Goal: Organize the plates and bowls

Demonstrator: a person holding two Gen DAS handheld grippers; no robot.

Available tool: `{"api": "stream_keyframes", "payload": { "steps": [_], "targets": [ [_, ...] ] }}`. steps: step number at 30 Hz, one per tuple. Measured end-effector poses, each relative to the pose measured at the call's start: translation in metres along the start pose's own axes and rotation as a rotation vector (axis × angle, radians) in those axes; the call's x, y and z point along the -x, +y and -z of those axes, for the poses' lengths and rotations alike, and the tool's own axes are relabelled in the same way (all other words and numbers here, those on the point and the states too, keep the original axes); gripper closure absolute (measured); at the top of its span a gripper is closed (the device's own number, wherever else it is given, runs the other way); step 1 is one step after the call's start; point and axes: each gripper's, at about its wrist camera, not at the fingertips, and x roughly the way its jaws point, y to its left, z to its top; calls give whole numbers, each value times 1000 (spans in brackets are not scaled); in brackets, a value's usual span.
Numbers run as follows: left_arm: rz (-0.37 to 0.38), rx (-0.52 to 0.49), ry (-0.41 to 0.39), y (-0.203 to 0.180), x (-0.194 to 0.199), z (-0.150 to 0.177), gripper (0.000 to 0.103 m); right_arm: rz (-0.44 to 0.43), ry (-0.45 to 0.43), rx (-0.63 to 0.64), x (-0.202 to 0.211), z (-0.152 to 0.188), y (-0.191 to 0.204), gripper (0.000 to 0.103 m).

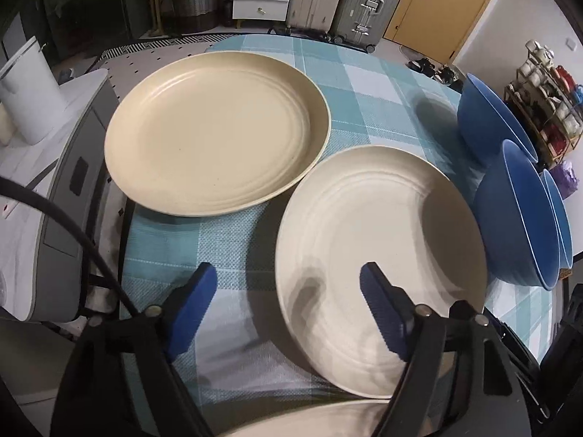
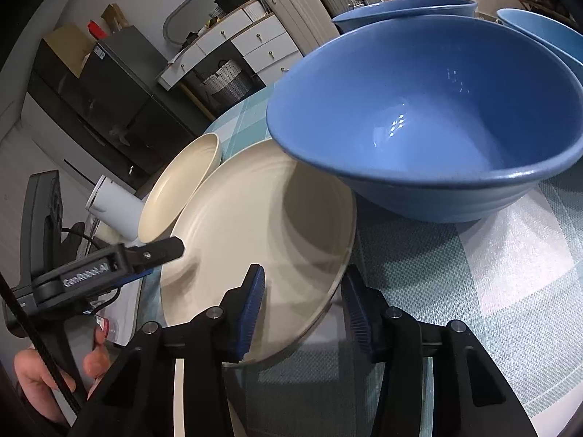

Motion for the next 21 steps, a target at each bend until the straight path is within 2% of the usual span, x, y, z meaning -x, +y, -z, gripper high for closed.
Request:
{"api": "stream_keyframes", "payload": {
  "steps": [2, 3, 7, 11, 15, 21],
  "targets": [
    [19, 8, 11, 3, -2, -1, 37, 8, -5, -2, 0, 0, 0, 60],
    [27, 9, 14, 4, -2, -1, 44, 12, -9, -5, 0, 0, -1, 63],
    [40, 3, 38, 5, -7, 0, 57, 25, -20, -18, -1, 1, -4, 72],
    [49, -1, 50, 4, -9, 2, 64, 42, -25, -16, -1, 2, -5, 76],
    [59, -24, 63, -2, -10, 5, 73, 60, -30, -21, 0, 3, -5, 84],
    [45, -36, 65, -2, -9, 6, 76, 59, -29, -31, 2, 5, -6, 84]
  ]
}}
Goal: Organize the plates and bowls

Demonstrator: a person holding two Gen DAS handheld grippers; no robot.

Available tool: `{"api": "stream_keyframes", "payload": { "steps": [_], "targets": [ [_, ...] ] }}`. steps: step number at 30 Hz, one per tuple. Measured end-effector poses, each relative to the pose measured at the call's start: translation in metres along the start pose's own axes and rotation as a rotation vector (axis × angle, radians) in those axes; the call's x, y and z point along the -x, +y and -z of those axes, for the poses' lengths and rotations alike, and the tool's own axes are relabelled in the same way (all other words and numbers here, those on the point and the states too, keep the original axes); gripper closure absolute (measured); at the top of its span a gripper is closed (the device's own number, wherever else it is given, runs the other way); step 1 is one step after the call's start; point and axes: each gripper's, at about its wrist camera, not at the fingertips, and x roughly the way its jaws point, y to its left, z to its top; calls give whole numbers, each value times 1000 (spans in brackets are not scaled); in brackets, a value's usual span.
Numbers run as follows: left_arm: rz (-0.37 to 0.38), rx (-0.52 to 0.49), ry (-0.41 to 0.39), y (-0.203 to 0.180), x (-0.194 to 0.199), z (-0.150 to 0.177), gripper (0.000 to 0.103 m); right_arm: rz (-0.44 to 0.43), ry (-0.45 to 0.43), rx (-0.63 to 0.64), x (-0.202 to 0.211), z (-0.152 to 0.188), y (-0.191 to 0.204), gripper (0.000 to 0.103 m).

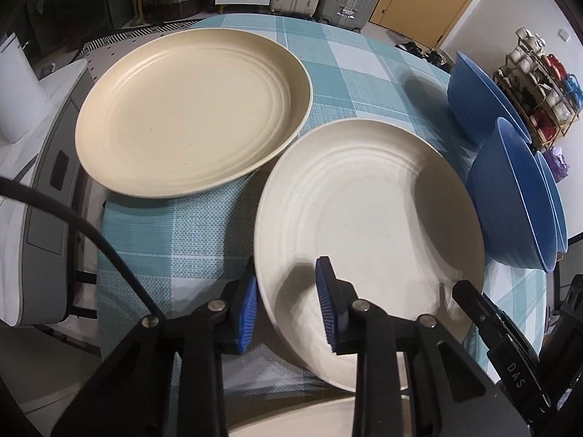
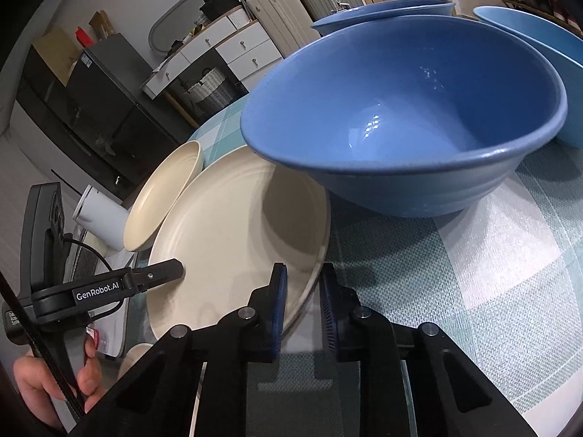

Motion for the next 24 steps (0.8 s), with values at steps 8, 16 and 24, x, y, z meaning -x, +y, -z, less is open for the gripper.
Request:
{"api": "stream_keyframes", "payload": {
  "steps": [8, 16, 24],
  "targets": [
    [-16, -2, -20, -4, 4, -2, 78, -24, 6, -25, -1, 0, -3, 85],
    [-24, -2, -47, -6, 14, -1, 78, -50, -5, -39, 3, 1, -7, 85],
    [-32, -4, -81, -7, 27, 1, 78, -65, -13, -45, 8, 3, -9, 85]
  ]
}}
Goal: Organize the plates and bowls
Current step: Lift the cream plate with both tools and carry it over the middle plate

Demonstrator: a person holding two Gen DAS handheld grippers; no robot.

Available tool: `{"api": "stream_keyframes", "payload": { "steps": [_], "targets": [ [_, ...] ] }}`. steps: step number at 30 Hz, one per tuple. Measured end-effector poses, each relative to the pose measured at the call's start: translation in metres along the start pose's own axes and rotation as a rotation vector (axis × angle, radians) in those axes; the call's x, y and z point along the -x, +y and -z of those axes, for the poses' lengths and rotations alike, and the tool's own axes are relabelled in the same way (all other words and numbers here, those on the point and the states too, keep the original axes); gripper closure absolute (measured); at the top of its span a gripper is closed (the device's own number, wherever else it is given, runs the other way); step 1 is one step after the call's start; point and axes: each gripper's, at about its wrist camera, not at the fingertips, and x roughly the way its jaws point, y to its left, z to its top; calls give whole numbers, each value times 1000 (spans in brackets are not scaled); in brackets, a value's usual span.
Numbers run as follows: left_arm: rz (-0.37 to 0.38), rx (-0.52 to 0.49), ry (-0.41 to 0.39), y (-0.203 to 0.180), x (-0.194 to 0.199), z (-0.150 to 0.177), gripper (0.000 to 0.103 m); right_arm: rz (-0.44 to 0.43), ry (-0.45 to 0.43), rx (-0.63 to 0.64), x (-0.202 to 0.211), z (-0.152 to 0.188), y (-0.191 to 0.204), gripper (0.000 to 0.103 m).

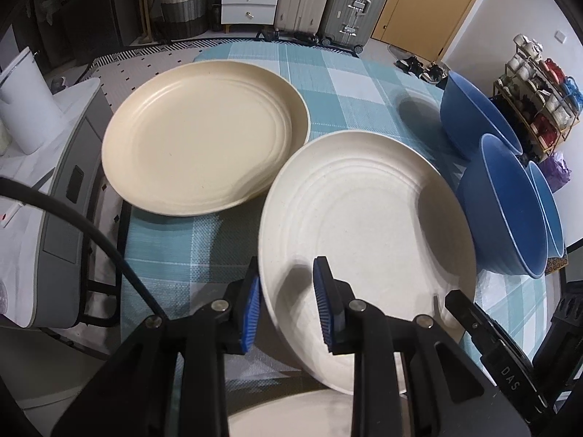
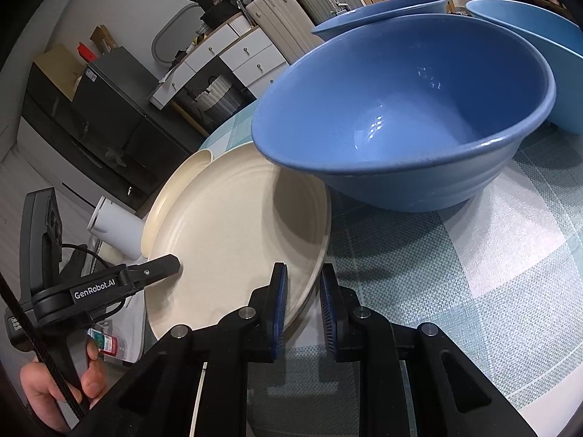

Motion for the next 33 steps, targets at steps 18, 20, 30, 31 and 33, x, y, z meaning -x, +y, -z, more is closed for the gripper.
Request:
{"api": "stream_keyframes", "payload": {
  "steps": [18, 20, 30, 31, 33],
  "targets": [
    [-30, 32, -33, -2, 14, 3, 78, -44, -16, 3, 18, -1, -1, 85],
    [-32, 30, -35, -1, 16, 5, 78, -47, -19, 8, 20, -1, -1, 85],
    [-26, 60, -46, 5, 27, 15, 78, -67, -11, 22, 31, 3, 4, 86],
    [-24, 64, -50, 5, 29, 17, 78, -68, -11, 24, 31, 3, 5, 86],
    [-32, 66, -63, 6, 34, 20, 78, -74, -10, 30, 33, 3, 6, 86]
  ]
}}
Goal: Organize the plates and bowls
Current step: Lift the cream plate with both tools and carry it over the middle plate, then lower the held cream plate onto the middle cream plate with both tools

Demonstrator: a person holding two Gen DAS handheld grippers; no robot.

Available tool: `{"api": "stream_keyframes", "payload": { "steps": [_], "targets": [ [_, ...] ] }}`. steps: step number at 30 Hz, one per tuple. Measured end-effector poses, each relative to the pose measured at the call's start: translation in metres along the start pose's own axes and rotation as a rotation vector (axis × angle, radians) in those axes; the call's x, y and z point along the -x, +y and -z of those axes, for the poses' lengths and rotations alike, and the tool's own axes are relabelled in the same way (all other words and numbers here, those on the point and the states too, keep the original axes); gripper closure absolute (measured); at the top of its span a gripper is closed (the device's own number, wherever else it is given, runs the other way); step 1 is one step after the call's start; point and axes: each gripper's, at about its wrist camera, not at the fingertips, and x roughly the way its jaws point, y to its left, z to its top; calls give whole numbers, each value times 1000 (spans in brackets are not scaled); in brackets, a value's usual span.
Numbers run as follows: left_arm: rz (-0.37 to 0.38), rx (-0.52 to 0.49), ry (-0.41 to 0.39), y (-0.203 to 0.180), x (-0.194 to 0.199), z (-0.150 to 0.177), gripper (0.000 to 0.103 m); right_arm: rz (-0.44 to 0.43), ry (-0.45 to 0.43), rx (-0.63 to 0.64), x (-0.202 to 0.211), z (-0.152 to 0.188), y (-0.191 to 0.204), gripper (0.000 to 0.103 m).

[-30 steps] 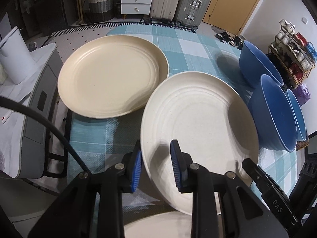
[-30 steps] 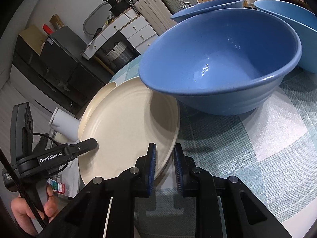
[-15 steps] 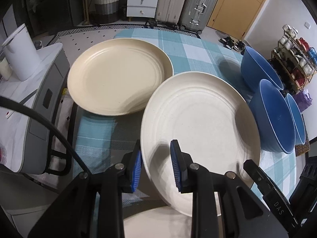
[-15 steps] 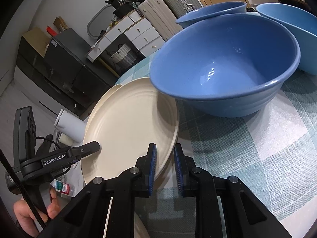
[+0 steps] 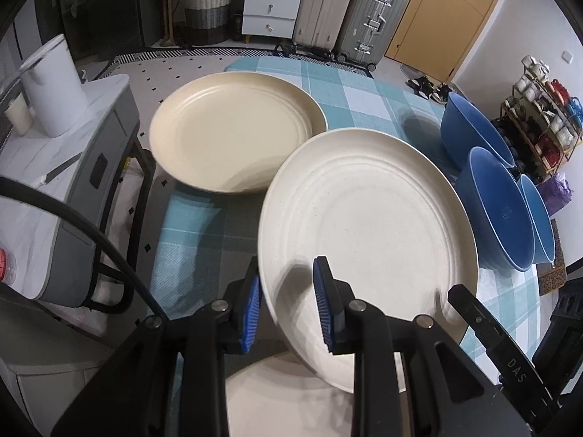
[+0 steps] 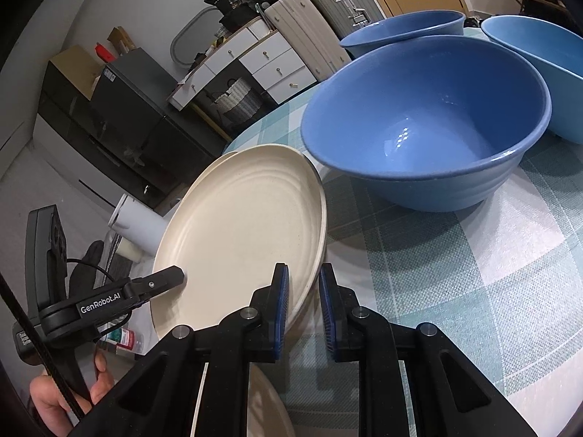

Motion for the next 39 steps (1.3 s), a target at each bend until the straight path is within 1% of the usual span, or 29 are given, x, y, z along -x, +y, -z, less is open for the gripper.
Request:
{"api": "stream_keyframes", "payload": {
  "steps": [3, 5, 9, 11, 15, 21, 26, 28, 33, 39],
  "targets": [
    [-20, -5, -20, 0, 6, 3, 78, -8, 4, 17, 3, 1, 5, 86],
    [-19, 20, -40, 2, 12, 7, 78, -12, 9, 29, 6, 1, 7, 86],
    [-49, 16, -85, -1, 22, 14, 78, -25, 16, 45, 10, 2, 10, 86],
    [-52, 32, -108, 1, 28, 19, 78, -27, 16, 55, 12, 3, 13, 86],
    [-63, 44, -129, 4, 38, 27, 78, -41, 14, 82, 18, 5, 20, 86],
    [-75, 66, -142, 11, 50, 43, 78, -55, 26, 119, 26, 12, 26, 86],
    [-95, 88, -135, 14, 56, 63, 78, -65, 45, 147, 35, 23, 28, 86],
    [-90, 102, -137, 16, 61, 71, 78, -73, 52, 161, 39, 28, 28, 86],
    [-109, 116, -151, 18, 75, 91, 78, -81, 76, 189, 47, 40, 35, 86],
    [-112, 137, -144, 26, 90, 120, 78, -92, 107, 230, 57, 60, 42, 86]
  ]
}}
